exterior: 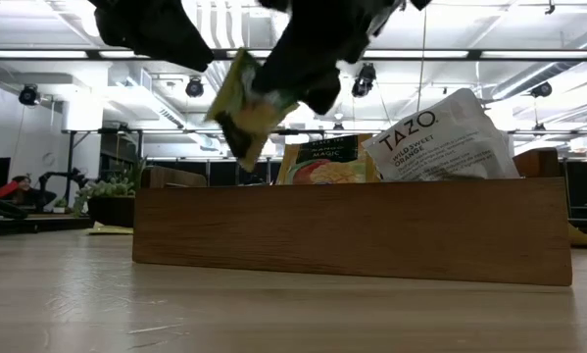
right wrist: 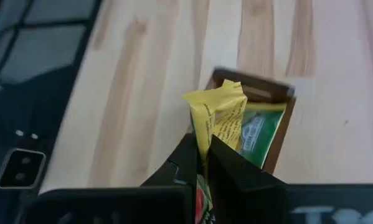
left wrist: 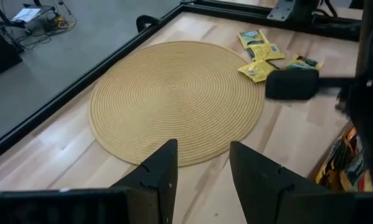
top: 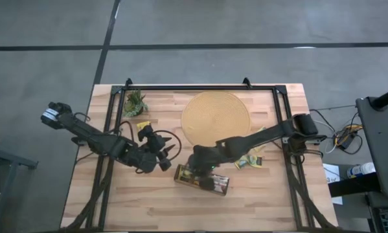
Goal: Pick & Place Tea
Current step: Put the yellow tea bag into the left section of the wooden organizer, then adjust the the wooden organizer
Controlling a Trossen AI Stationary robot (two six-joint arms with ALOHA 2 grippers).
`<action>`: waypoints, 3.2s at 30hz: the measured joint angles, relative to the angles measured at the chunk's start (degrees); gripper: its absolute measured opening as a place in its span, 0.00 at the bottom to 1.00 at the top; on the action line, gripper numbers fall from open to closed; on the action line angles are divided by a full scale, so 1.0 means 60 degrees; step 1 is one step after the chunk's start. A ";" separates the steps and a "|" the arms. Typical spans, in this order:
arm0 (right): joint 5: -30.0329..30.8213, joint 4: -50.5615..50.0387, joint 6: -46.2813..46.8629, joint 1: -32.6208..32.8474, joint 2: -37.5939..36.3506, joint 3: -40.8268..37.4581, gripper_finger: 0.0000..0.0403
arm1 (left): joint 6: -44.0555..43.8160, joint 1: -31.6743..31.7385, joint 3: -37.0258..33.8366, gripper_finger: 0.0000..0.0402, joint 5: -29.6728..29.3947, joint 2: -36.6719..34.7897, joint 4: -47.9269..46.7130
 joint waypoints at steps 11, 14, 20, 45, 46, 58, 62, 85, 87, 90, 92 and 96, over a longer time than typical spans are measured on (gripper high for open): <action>-0.0254 -0.1390 0.0737 -0.0100 0.1723 0.1737 0.03 | 0.0064 -0.0032 0.0000 0.35 -0.0004 -0.0004 0.0001; -0.0291 -0.1970 0.1063 -0.0194 0.2089 0.2218 0.03 | 0.0044 -0.0034 0.0000 0.35 -0.0006 -0.0004 0.0023; -0.0265 -0.4145 0.1085 -0.0530 0.3061 0.3940 0.03 | 0.0036 -0.0041 0.0000 0.35 0.0101 0.0000 0.0066; 0.2547 -0.7105 -0.0228 -0.0719 0.4141 0.6422 0.17 | 0.0029 -0.0224 -0.0015 0.35 0.0195 0.0011 0.0071; 0.2550 -0.7122 -0.0263 -0.0734 0.4130 0.6422 0.19 | 0.0029 -0.0224 -0.0015 0.35 0.0195 0.0011 0.0071; 0.2691 -0.8159 -0.0732 -0.0960 0.3895 0.6426 0.42 | 0.0062 -0.0376 -0.0015 0.35 0.0493 0.0000 0.0001; 0.3320 -0.8462 -0.0755 -0.1008 0.3637 0.6426 0.50 | 0.0057 -0.0426 -0.0013 0.35 0.0493 -0.0018 -0.0006; 0.2782 -0.8447 -0.1169 0.0516 0.2620 0.5793 0.59 | -0.0030 -0.0768 -0.0011 0.35 0.0493 -0.0077 -0.0432; 0.2749 -0.8227 -0.1005 0.0858 0.2561 0.5639 0.58 | -0.0033 -0.0796 -0.0011 0.35 0.0493 -0.0091 -0.0439; 0.2755 -0.7824 -0.0823 0.1258 0.2508 0.5441 0.57 | -0.0059 -0.0799 -0.0011 0.35 0.0490 -0.0109 -0.0439; 0.2762 -0.7398 -0.0853 0.1430 0.2508 0.5168 0.57 | -0.0114 -0.0799 -0.0011 0.35 0.0493 -0.0109 -0.0443; 0.3016 -0.6534 -0.0933 0.1542 0.2511 0.4504 0.57 | -0.0161 -0.0799 -0.0015 0.35 0.0493 -0.0109 -0.0439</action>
